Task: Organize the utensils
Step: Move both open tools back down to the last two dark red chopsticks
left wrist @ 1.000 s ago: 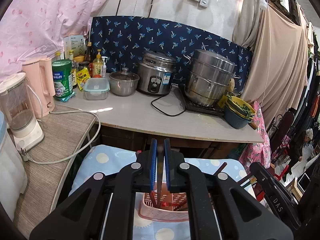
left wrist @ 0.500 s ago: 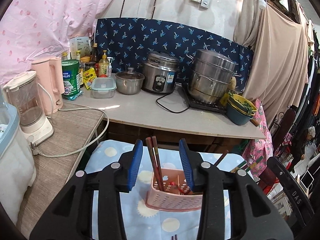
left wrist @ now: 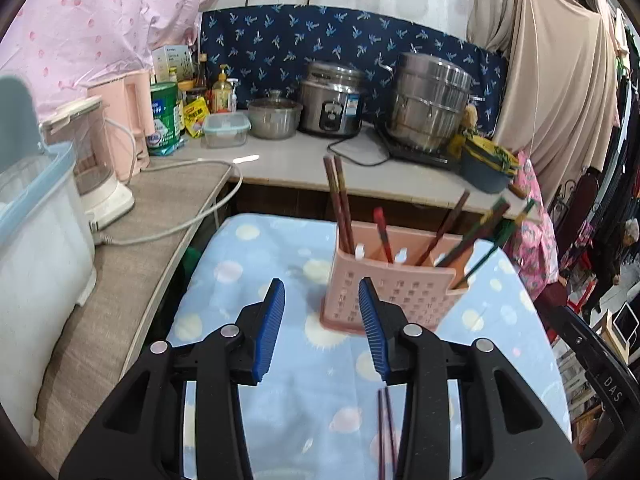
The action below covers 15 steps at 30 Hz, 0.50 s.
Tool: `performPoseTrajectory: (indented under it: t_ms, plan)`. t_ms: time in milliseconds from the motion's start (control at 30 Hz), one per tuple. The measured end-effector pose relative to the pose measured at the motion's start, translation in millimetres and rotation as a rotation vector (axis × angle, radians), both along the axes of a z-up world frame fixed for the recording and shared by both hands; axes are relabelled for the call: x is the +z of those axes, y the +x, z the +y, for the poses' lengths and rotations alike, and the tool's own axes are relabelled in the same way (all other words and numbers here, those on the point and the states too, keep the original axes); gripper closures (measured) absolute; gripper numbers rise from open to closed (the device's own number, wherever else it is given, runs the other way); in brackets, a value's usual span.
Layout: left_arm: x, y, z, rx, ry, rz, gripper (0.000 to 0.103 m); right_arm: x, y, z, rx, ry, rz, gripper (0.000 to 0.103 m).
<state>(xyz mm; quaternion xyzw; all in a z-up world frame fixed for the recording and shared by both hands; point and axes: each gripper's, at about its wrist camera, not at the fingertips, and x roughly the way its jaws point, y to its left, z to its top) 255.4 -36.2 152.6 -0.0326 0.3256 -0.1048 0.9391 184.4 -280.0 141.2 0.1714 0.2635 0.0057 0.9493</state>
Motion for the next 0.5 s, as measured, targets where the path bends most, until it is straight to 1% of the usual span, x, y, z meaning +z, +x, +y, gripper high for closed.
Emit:
performPoseTrajectory:
  t_ms: [267, 400, 500]
  plan:
    - [-41.0, -40.9, 6.4, -0.016, 0.022, 0.076, 0.066, -39.3, -40.5, 10.9, 0.003, -0.01, 0.085, 0.078]
    - [-62.7, -63.9, 7.4, -0.03, 0.045, 0.107, 0.066, -59.7, -60.1, 20.4, 0.021, -0.036, 0.132, 0.078]
    - [-78.6, -77.3, 7.4, -0.041, 0.051, 0.146, 0.066, -74.4, -75.5, 30.6, 0.042, -0.073, 0.163, 0.078]
